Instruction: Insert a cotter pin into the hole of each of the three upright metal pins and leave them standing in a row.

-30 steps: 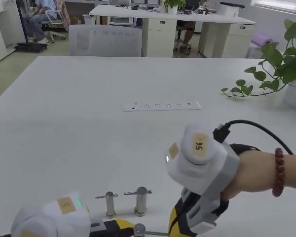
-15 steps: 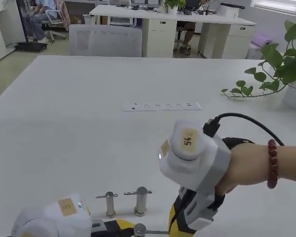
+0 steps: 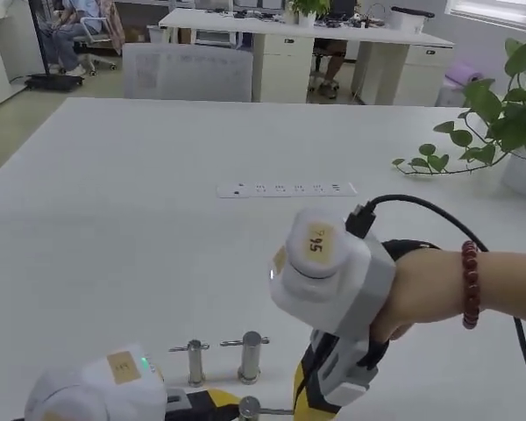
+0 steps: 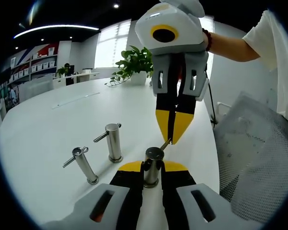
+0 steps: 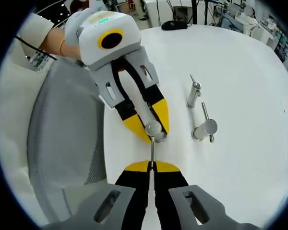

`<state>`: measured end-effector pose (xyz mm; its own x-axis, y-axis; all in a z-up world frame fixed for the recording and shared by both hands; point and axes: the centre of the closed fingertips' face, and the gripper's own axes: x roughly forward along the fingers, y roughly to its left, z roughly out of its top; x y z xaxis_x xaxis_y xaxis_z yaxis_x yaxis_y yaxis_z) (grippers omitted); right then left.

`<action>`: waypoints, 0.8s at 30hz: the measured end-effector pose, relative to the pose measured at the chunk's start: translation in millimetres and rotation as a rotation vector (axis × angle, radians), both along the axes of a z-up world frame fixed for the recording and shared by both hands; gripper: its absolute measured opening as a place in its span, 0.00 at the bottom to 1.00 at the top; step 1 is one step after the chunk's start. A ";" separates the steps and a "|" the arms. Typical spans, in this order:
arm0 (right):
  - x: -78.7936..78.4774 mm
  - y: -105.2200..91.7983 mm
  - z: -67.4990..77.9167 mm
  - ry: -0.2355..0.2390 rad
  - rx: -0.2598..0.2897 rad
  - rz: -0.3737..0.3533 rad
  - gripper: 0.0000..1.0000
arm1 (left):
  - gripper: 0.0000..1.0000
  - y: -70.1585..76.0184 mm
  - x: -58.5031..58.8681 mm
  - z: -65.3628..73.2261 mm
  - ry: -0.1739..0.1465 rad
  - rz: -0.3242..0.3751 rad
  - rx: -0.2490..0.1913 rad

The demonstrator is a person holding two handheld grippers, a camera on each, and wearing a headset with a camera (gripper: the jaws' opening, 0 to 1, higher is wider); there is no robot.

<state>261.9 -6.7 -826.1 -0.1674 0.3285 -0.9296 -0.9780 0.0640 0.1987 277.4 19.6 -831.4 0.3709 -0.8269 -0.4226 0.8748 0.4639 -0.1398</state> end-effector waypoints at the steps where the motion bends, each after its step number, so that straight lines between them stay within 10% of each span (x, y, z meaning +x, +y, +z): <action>1: 0.2 1.0 -0.2 0.000 0.004 0.000 0.03 | 0.12 -0.1 0.0 0.0 0.002 0.001 -0.001; 24: 2.9 19.0 1.0 -0.001 0.039 -0.023 0.03 | 0.12 -1.7 0.7 -0.5 0.004 -0.004 -0.033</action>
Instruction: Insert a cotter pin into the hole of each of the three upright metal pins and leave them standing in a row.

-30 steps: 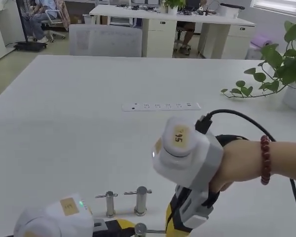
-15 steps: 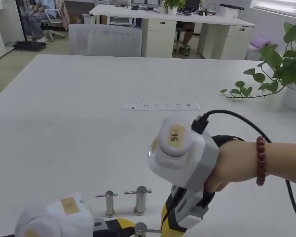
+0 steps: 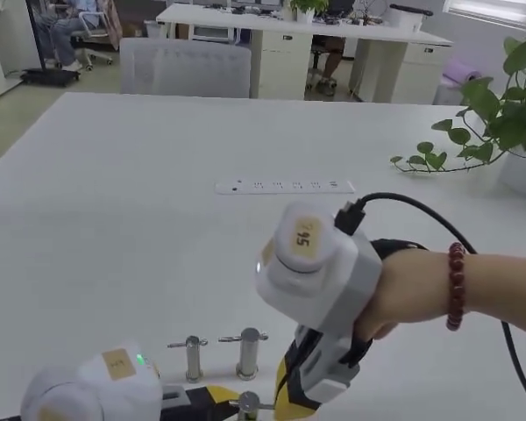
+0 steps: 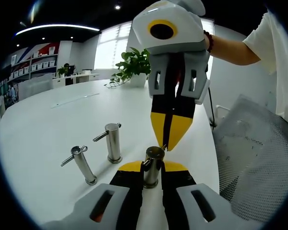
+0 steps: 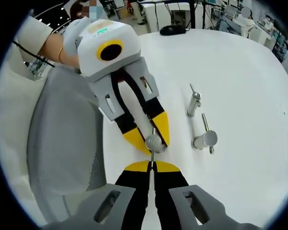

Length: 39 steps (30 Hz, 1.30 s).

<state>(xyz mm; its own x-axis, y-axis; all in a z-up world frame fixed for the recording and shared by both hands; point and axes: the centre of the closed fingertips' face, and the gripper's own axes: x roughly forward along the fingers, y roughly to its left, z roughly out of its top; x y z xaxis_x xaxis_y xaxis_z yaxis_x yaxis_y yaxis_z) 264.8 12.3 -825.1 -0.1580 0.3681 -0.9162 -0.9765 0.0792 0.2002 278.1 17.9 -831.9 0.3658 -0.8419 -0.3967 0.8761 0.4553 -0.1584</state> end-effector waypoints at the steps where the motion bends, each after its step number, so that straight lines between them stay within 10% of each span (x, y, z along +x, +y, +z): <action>1: -0.1 0.0 0.2 0.000 0.001 -0.001 0.03 | 0.12 0.0 0.0 -0.1 0.000 0.000 0.000; 39: -1.2 4.5 0.2 -0.014 0.052 -0.019 0.13 | 0.13 0.2 1.5 0.6 -0.012 0.016 -0.037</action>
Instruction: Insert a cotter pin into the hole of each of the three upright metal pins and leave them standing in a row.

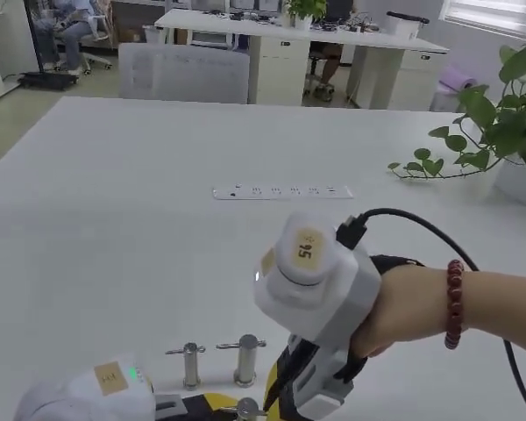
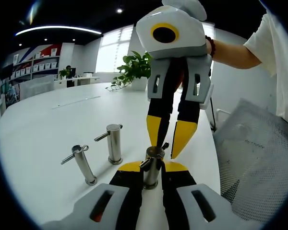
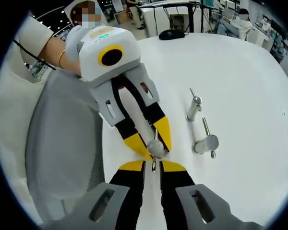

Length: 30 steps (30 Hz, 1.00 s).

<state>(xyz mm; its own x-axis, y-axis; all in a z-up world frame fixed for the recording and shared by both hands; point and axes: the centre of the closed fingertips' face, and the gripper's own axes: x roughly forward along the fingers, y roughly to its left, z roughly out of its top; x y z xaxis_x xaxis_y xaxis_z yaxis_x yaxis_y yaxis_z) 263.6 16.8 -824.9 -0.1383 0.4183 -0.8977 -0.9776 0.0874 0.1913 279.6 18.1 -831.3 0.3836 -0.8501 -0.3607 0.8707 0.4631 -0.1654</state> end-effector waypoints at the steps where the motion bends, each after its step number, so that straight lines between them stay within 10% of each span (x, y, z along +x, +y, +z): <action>1: 0.2 -0.3 0.4 -0.001 0.002 -0.002 0.14 | 0.13 0.1 0.2 0.0 0.000 0.001 0.000; 30: 1.8 -9.5 3.6 -0.006 0.032 -0.046 0.06 | 0.13 4.3 -0.9 -5.7 0.015 0.009 0.001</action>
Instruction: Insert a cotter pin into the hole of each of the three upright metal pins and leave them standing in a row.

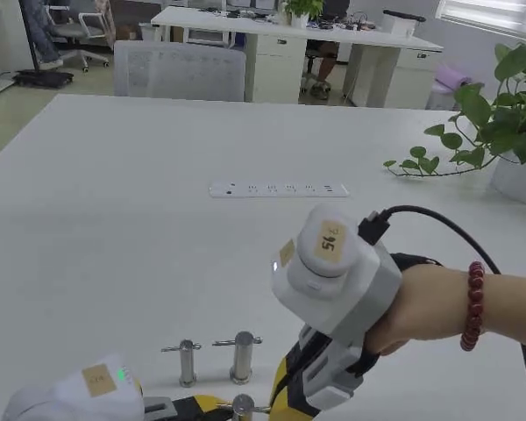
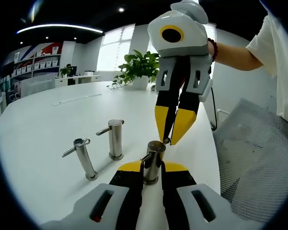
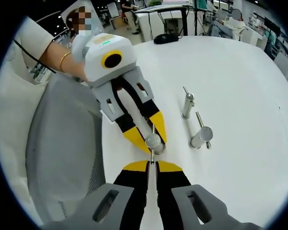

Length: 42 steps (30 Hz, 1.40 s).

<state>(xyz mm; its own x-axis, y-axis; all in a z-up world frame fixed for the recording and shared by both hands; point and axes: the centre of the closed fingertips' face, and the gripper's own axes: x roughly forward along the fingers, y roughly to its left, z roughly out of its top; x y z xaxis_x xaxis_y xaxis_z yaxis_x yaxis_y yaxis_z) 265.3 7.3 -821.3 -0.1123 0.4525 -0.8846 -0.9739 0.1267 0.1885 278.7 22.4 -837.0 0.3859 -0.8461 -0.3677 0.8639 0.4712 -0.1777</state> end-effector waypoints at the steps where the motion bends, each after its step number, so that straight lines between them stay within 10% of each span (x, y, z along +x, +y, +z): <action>1: 0.0 0.0 -0.2 -0.001 0.000 0.001 0.05 | 0.13 -0.4 -0.1 0.2 -0.001 -0.001 0.000; 42: 2.4 12.2 -0.9 -0.019 0.015 0.013 0.07 | 0.12 -1.0 0.0 -0.9 -0.004 -0.003 0.004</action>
